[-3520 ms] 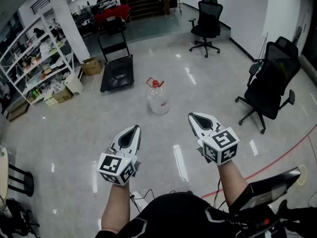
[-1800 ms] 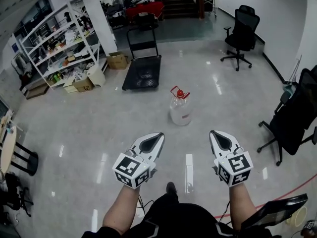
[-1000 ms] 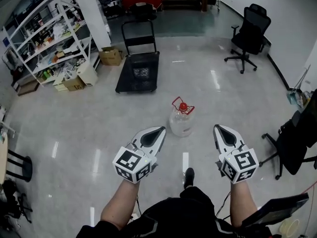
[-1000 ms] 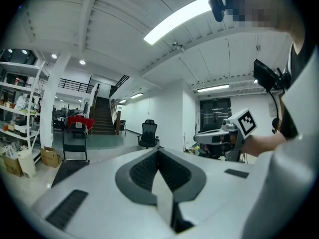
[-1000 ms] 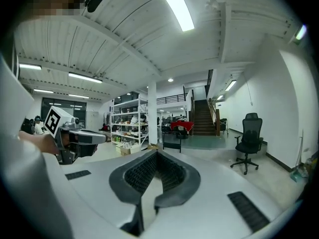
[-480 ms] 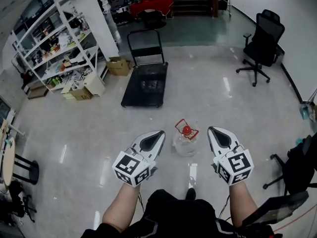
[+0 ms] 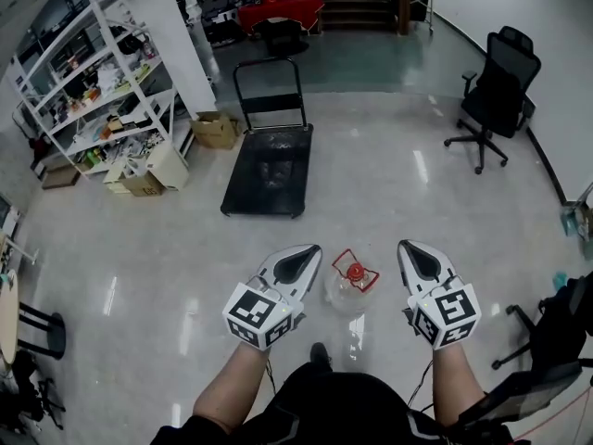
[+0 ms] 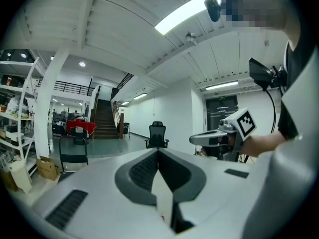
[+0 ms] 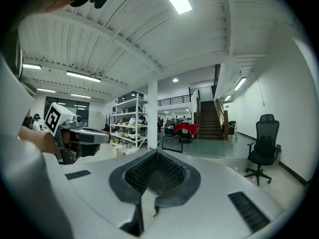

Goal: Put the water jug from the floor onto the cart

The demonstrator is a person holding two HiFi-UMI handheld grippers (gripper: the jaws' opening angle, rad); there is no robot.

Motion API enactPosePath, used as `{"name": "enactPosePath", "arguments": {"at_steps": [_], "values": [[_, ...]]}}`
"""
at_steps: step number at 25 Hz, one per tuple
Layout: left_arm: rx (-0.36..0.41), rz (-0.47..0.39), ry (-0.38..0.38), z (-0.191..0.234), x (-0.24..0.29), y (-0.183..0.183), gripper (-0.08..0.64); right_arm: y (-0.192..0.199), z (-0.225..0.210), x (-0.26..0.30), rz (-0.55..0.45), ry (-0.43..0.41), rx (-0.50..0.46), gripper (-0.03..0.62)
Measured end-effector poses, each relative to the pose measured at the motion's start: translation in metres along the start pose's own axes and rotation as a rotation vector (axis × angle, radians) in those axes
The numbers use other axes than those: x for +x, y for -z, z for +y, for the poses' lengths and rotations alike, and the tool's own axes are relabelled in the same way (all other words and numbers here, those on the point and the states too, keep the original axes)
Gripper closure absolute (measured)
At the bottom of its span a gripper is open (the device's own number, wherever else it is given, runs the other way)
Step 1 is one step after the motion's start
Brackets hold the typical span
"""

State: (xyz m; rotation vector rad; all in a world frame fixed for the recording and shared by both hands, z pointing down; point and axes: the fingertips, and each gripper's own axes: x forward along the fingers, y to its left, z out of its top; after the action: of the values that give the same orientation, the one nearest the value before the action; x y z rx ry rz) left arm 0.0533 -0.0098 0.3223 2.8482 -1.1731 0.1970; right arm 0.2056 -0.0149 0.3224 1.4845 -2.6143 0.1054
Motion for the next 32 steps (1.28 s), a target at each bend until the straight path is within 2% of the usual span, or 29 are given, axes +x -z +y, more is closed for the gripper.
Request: {"name": "enactPosePath", "arguments": {"at_steps": [7,12,17,20,25,32], "values": [[-0.032,0.008,0.047,0.073,0.035,0.004,0.561,-0.003,-0.020,0.060,0.015,0.090,0.008,0.595],[-0.070,0.094,0.031,0.097,0.090,0.038,0.560,0.037,-0.059,0.087,0.089,0.094,0.050,0.594],[-0.192,0.160,0.048,0.109,0.142,0.069,0.546,0.090,-0.092,0.119,0.176,0.070,0.117,0.552],[-0.151,0.235,0.065,0.106,0.174,0.093,0.546,0.131,-0.118,0.135,0.238,0.068,0.170,0.526],[-0.205,0.357,0.085,0.114,0.212,0.160,0.537,0.199,-0.137,0.155,0.355,0.087,0.245,0.517],[-0.291,0.551,0.182,0.118,0.246,0.300,0.537,0.323,-0.136,0.164,0.518,0.171,0.424,0.505]]}}
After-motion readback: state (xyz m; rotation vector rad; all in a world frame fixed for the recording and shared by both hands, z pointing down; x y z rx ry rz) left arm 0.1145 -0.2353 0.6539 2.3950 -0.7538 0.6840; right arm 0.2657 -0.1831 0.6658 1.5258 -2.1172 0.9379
